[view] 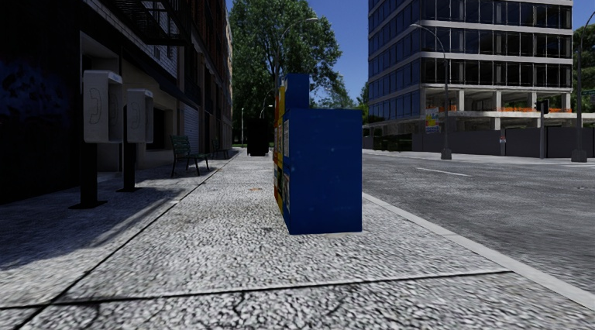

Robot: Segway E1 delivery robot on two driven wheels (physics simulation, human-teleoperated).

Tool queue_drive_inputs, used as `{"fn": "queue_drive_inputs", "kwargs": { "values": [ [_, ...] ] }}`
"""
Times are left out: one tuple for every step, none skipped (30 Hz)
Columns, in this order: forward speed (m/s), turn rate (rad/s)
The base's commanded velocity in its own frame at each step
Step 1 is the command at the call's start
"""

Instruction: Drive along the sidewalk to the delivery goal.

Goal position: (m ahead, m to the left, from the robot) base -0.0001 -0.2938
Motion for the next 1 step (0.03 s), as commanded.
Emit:
{"fn": "queue_drive_inputs", "kwargs": {
  "values": [
    [0.0, 0.0]
  ]
}}
